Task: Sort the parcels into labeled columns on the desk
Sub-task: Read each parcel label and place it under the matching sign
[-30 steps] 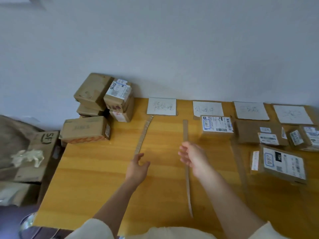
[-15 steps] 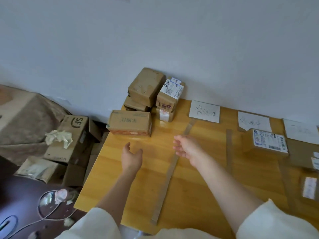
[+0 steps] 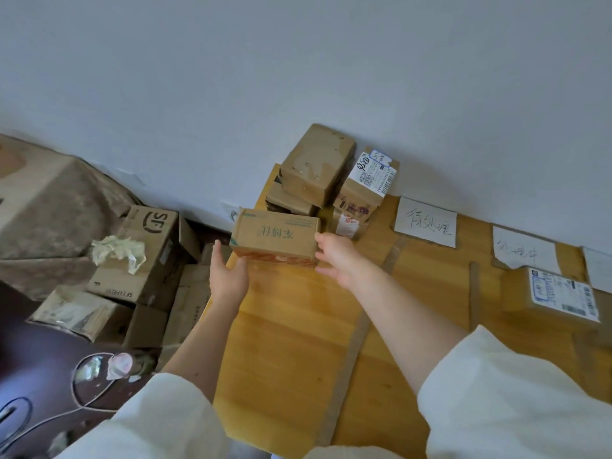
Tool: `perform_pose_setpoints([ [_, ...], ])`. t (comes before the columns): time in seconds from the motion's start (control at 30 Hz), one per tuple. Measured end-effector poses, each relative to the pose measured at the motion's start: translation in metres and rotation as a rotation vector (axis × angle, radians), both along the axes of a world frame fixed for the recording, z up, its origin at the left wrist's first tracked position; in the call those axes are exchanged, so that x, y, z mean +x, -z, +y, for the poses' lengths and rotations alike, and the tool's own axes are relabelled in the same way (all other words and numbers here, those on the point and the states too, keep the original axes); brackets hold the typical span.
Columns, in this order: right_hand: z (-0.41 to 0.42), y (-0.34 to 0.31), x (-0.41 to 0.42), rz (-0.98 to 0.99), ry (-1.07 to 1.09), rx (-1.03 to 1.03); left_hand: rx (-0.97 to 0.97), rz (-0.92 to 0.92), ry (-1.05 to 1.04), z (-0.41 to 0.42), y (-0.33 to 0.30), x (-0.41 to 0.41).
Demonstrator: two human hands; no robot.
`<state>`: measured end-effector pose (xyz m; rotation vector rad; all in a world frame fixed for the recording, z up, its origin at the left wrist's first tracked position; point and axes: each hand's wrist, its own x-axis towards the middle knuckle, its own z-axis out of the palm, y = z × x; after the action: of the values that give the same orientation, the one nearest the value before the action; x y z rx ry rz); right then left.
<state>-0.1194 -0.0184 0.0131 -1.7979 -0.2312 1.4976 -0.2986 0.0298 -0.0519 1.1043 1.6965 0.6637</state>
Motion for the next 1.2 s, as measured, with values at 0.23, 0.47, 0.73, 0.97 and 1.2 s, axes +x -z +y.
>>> perform_pose_setpoints([
  [0.23, 0.002, 0.007, -0.008, -0.053, -0.008, -0.048, 0.0, -0.047, 0.019, 0.004, 0.003, 0.0],
  [0.47, -0.011, 0.014, -0.003, -0.051, -0.009, -0.086, -0.038, -0.036, 0.059, -0.012, 0.002, 0.004],
  [0.73, -0.039, 0.02, -0.006, -0.074, -0.05, -0.096, -0.056, -0.084, -0.003, -0.038, -0.006, 0.004],
  [0.97, -0.071, 0.029, -0.002, -0.05, 0.006, -0.108, -0.15, -0.15, -0.136, -0.058, -0.007, -0.003],
  [1.2, -0.1, 0.031, 0.0, 0.002, 0.141, -0.119, -0.173, -0.208, -0.158, -0.082, -0.007, -0.005],
])
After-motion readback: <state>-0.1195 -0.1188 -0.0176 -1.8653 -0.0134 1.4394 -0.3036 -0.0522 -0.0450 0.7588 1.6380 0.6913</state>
